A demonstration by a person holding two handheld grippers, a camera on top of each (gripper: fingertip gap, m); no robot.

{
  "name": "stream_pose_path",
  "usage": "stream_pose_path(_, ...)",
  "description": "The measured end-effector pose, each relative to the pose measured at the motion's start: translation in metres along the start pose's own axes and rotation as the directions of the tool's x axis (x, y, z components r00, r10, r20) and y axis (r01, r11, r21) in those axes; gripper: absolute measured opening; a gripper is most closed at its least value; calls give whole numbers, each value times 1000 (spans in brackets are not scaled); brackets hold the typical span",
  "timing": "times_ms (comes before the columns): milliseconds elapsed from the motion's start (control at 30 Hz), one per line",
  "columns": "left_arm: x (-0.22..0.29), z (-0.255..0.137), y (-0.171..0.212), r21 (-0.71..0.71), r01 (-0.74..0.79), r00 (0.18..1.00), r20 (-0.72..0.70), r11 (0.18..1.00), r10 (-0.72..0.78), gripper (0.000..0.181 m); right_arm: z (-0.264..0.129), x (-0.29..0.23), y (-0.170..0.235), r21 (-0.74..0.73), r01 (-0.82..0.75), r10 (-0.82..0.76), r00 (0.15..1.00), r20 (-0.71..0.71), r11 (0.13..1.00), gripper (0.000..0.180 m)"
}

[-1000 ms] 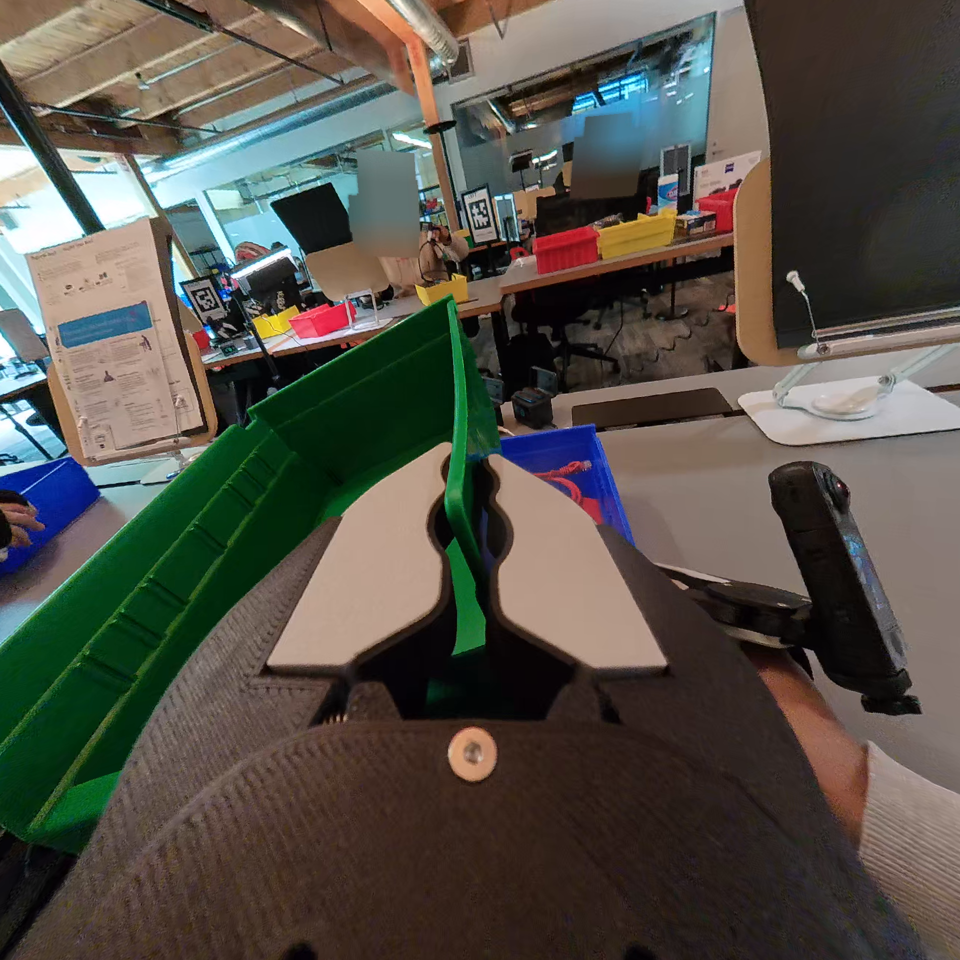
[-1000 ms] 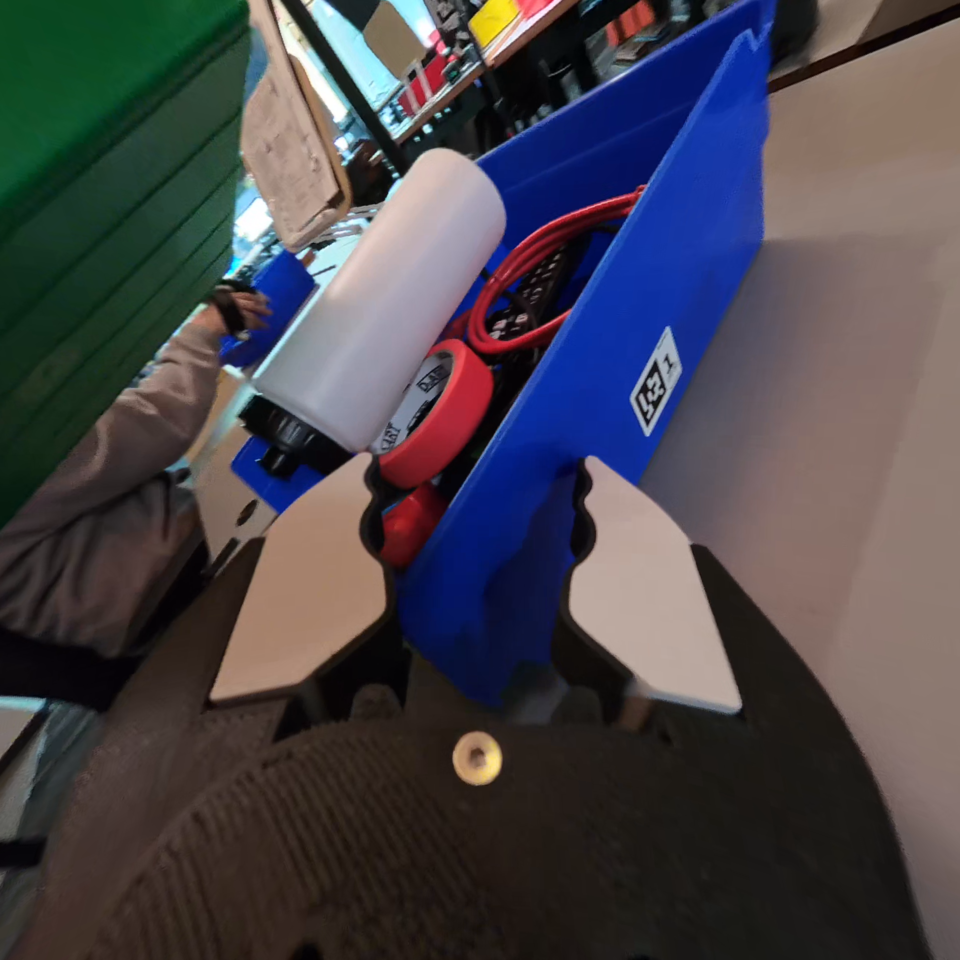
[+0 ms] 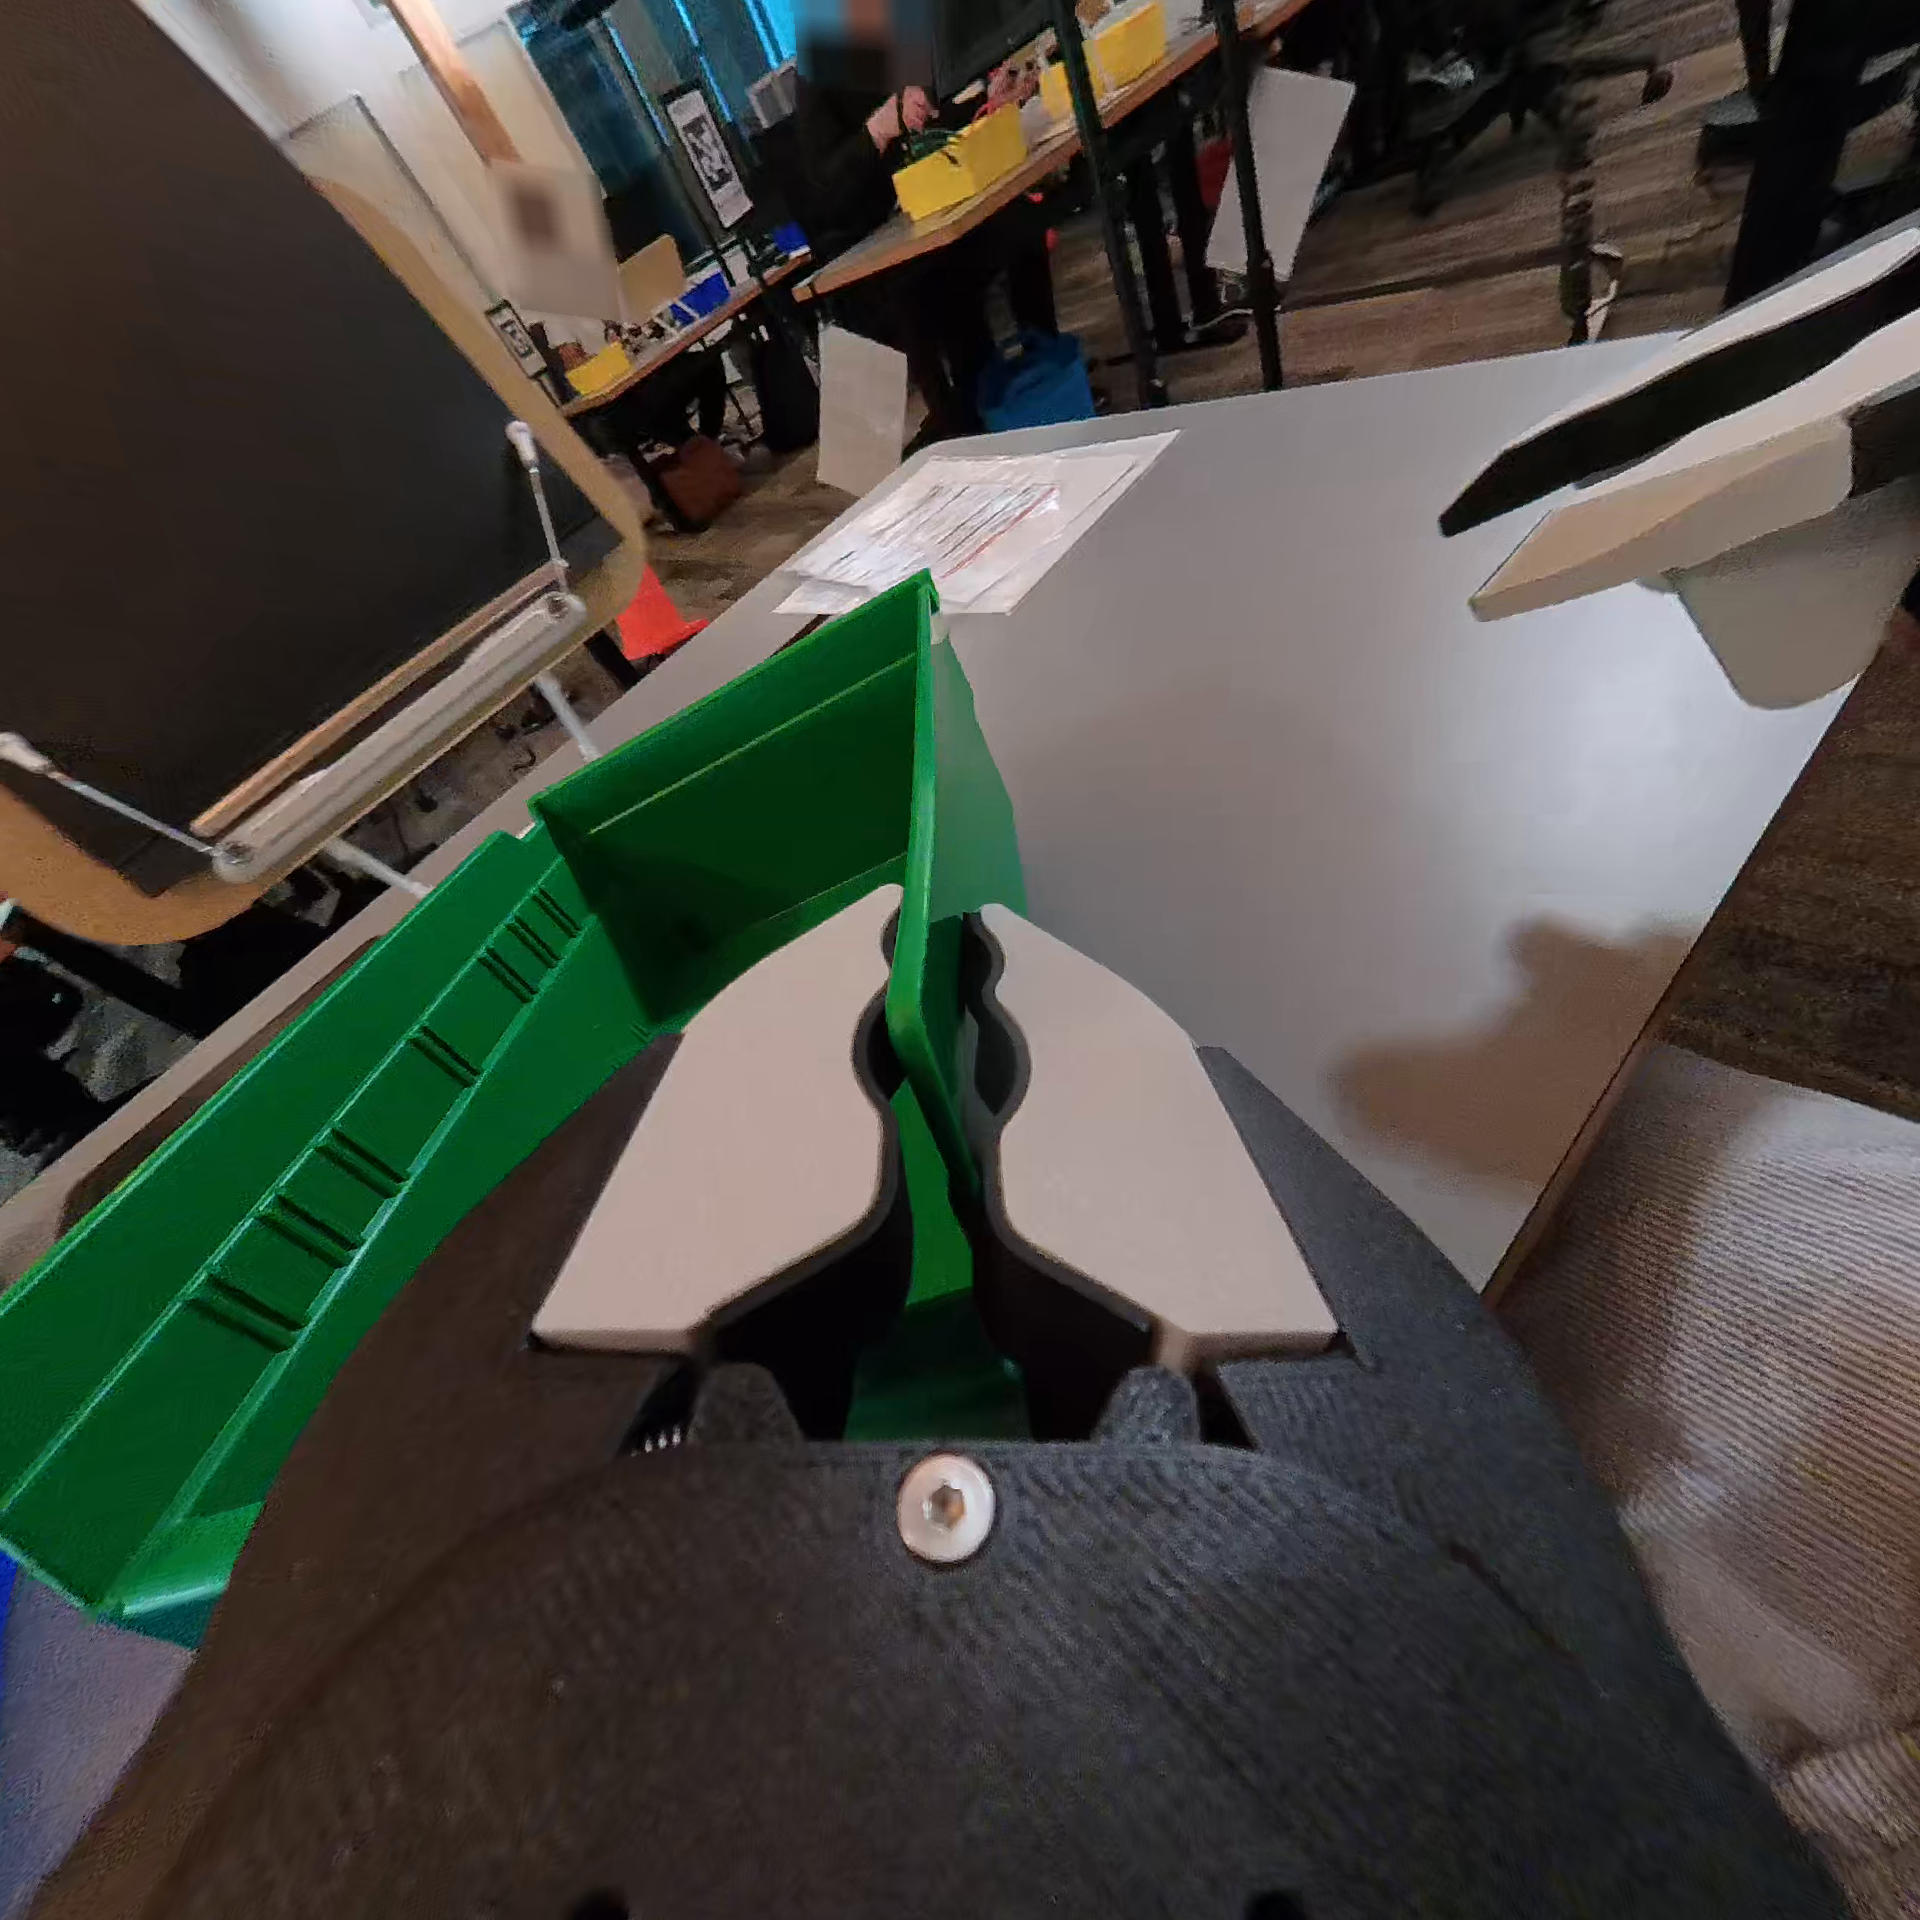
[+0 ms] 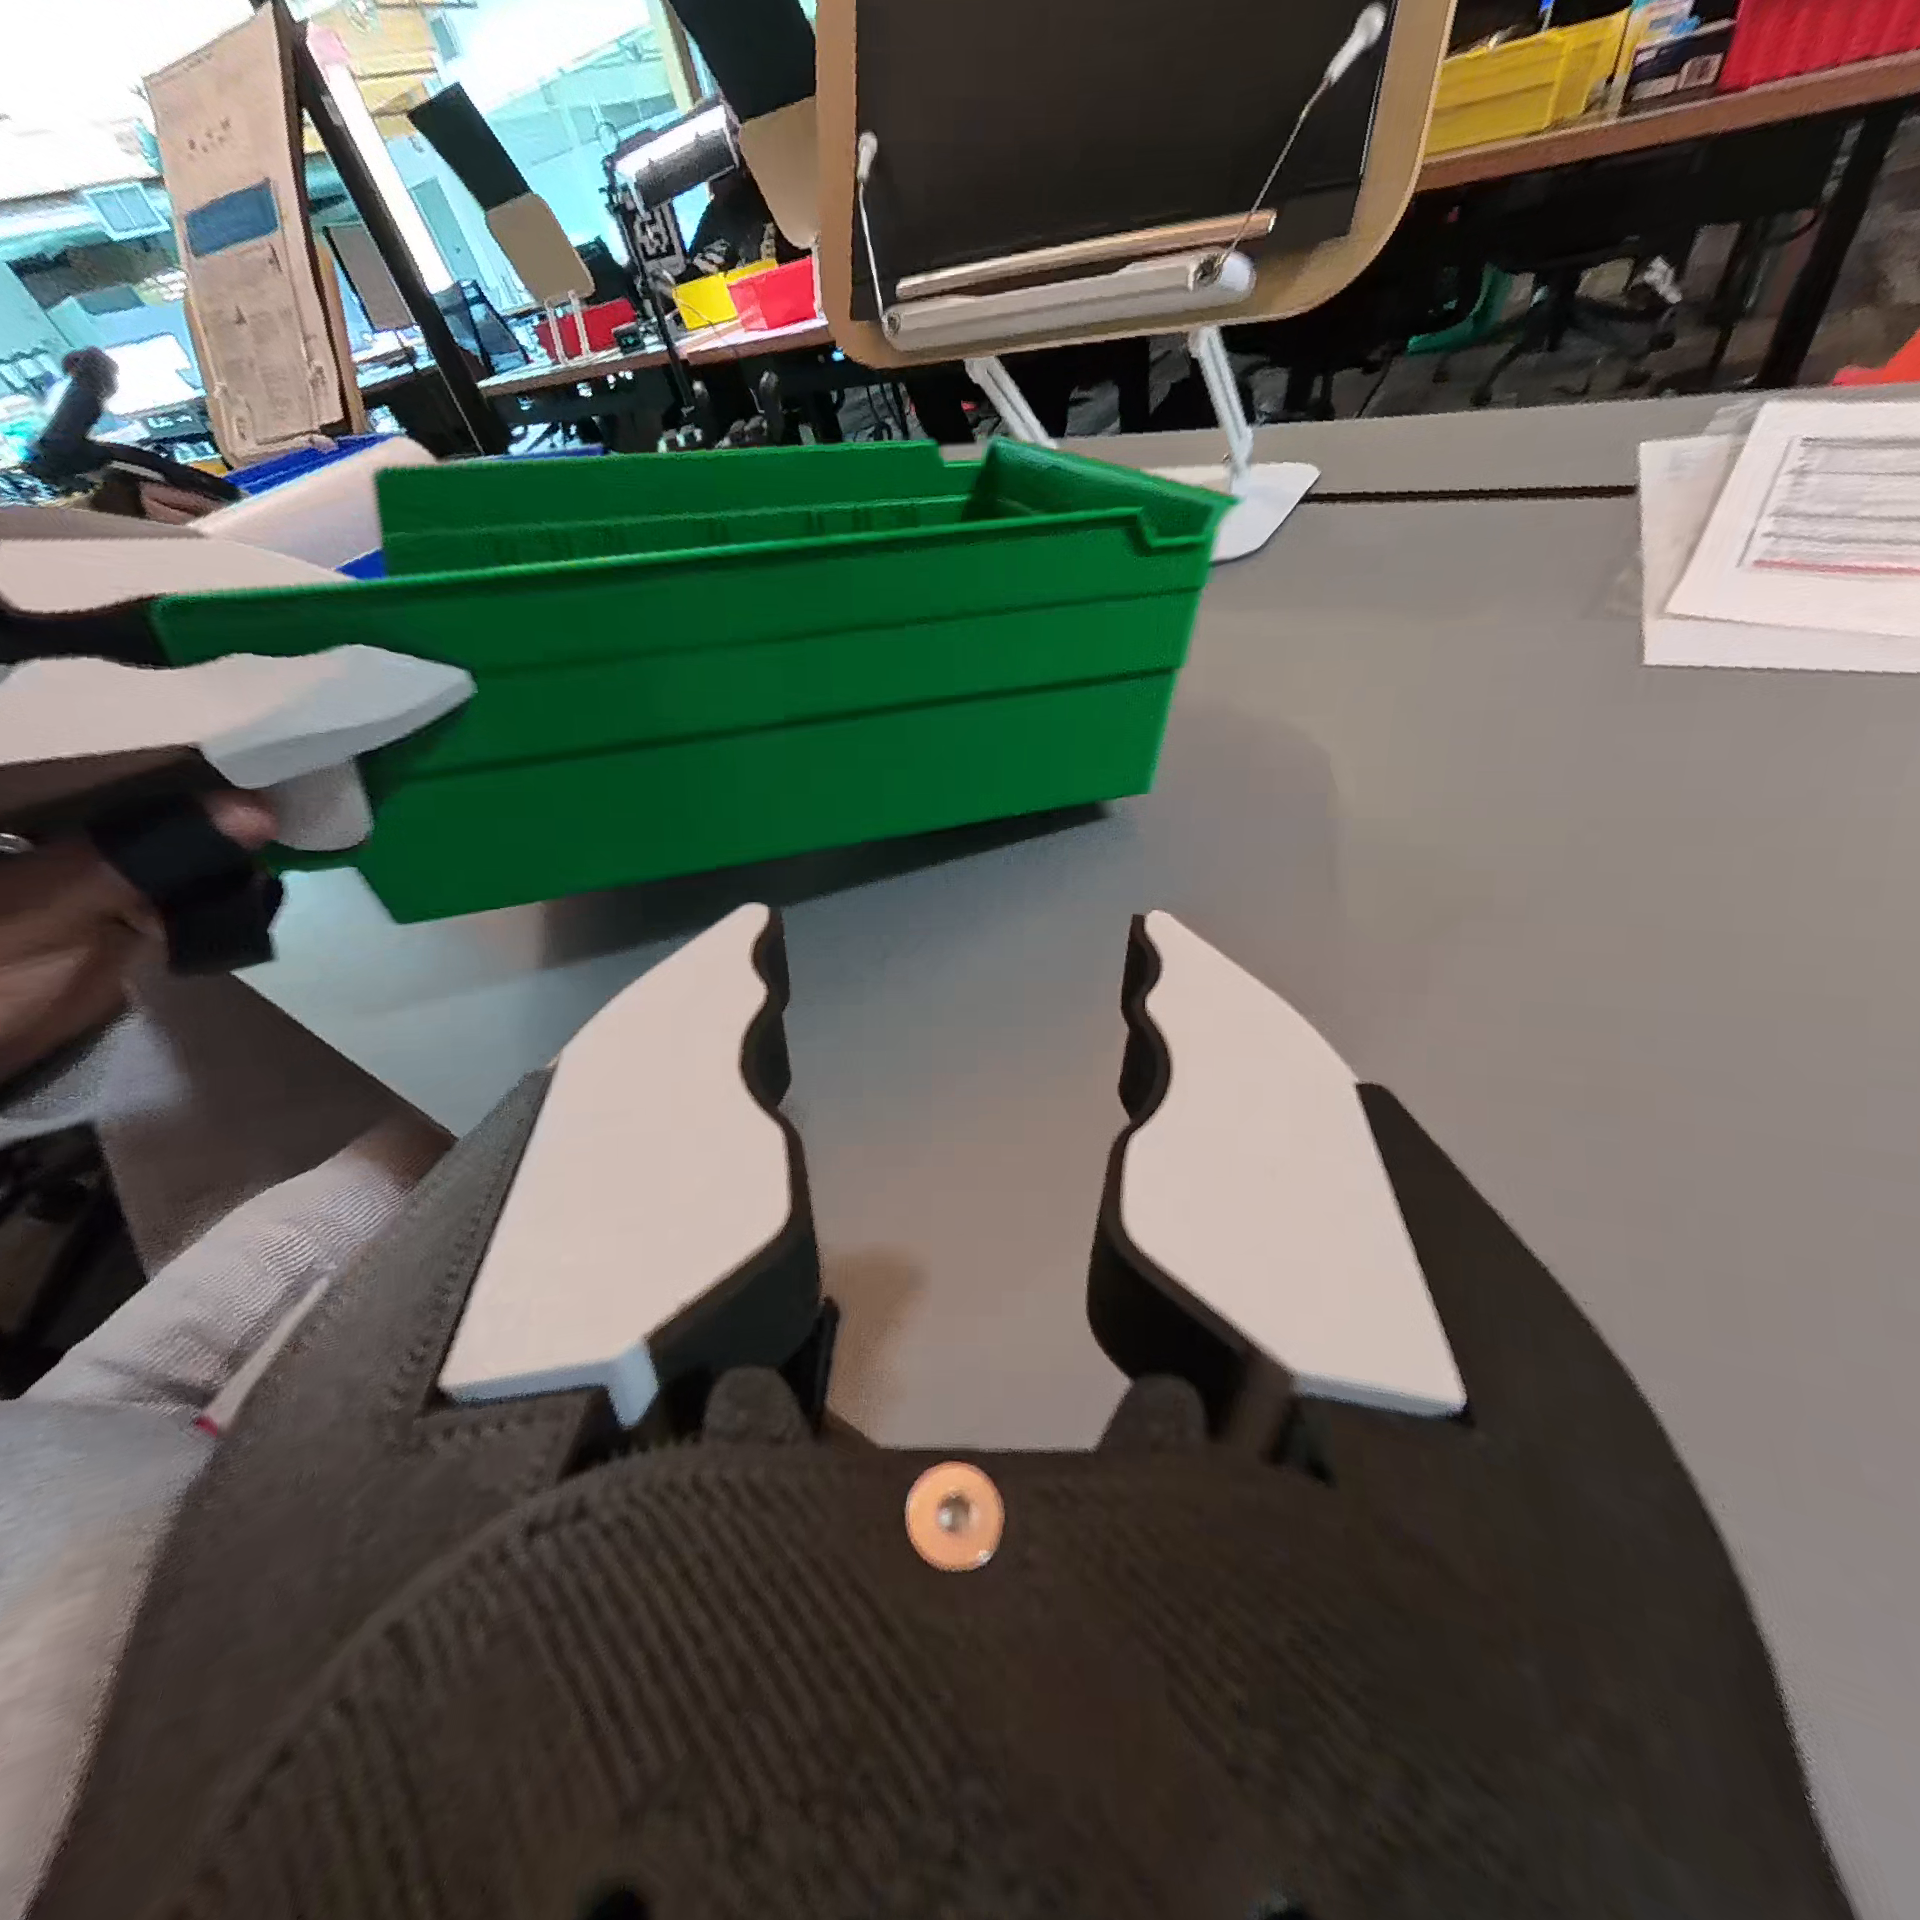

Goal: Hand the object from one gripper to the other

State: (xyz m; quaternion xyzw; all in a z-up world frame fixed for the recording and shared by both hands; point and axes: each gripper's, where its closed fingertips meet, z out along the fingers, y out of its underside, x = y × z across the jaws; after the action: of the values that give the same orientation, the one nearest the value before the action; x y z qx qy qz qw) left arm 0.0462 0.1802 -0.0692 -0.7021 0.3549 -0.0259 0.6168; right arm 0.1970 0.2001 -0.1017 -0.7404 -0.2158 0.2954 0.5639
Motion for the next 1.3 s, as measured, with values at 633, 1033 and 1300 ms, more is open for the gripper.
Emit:
stream_pose_path(633, 67, 86, -28, 113, 342, 901, -323, 933, -291, 53, 9, 3, 13, -40, 31, -35, 995, -88, 999, 82)
stream_pose_path(1033, -4, -4, 59, 13, 534, 804, -318, 845, -503, 53, 69, -50, -10, 172, -26, 33, 999, -38, 985, 147)
stream_pose_path(1300, -9, -11, 61, 8, 613, 732, -381, 790, -565, 51, 93, -10, 12, -25, -93, 89, 989, -122, 995, 102)
